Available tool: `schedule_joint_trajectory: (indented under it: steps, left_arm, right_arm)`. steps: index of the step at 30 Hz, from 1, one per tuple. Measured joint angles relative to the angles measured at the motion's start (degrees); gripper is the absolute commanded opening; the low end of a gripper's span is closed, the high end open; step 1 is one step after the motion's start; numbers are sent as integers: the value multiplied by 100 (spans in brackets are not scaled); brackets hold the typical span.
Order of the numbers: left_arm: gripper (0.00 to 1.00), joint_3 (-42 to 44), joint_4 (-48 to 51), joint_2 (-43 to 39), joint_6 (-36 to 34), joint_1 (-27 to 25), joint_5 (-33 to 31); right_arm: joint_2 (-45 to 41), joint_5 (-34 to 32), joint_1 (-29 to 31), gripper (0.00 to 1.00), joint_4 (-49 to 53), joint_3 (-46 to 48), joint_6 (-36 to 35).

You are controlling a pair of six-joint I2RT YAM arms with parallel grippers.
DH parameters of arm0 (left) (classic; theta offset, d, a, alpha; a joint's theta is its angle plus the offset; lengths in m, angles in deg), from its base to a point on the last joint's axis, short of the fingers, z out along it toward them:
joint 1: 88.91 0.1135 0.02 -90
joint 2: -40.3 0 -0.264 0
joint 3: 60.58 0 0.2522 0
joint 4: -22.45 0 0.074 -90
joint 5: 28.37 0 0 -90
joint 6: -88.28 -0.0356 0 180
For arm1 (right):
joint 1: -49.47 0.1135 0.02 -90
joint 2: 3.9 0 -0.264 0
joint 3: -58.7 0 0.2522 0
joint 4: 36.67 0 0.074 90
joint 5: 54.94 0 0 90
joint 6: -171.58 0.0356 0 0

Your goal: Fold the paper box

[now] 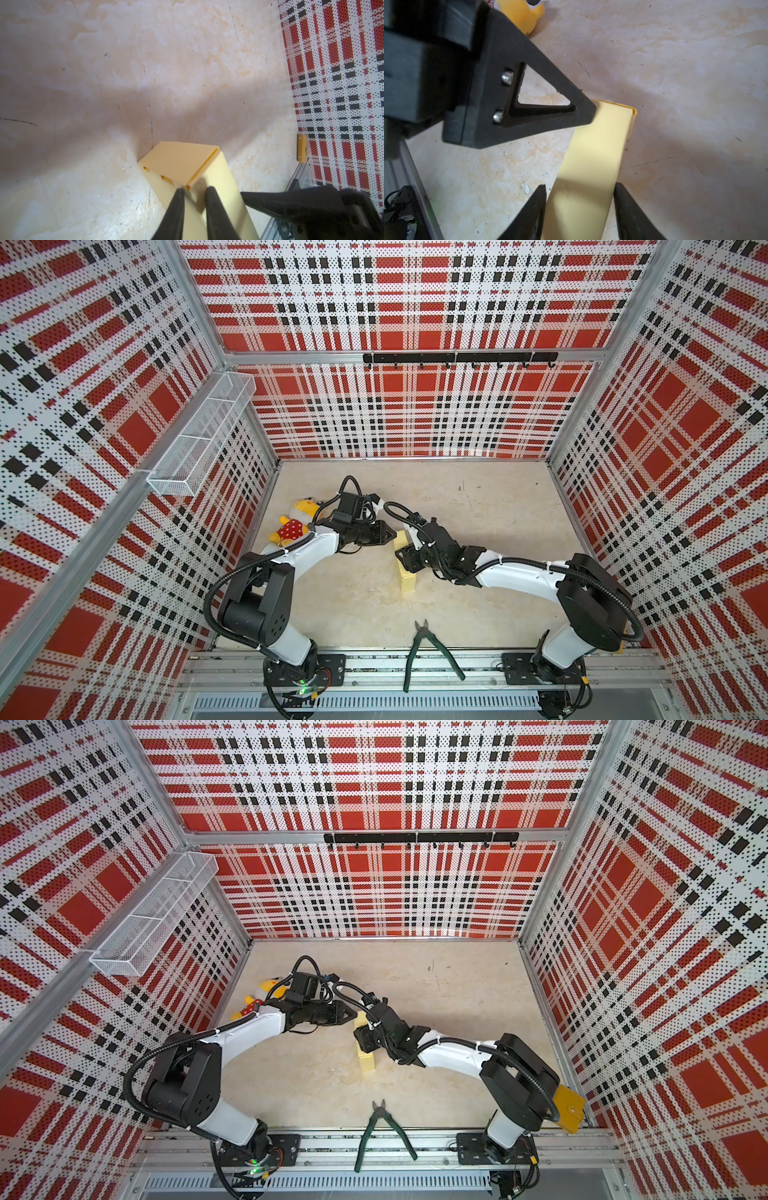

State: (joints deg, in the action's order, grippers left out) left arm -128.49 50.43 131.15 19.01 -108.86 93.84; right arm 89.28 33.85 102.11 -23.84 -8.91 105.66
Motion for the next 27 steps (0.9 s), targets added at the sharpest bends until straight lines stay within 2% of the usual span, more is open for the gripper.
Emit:
schedule_joint_trajectory:
  steps: [6,11,16,27]
  left_arm:
    - [21,2,13,0,-2,-4,33]
    - [21,2,15,2,-2,-7,37]
    - [21,2,17,4,-2,-7,37]
    - [21,2,-7,9,-7,-9,35]
  right_arm:
    - [-155,94,0,53,-319,341,229]
    - [-188,116,-2,47,-494,479,350]
    - [-212,129,-22,51,-577,531,409]
    - [-887,581,52,53,168,614,361]
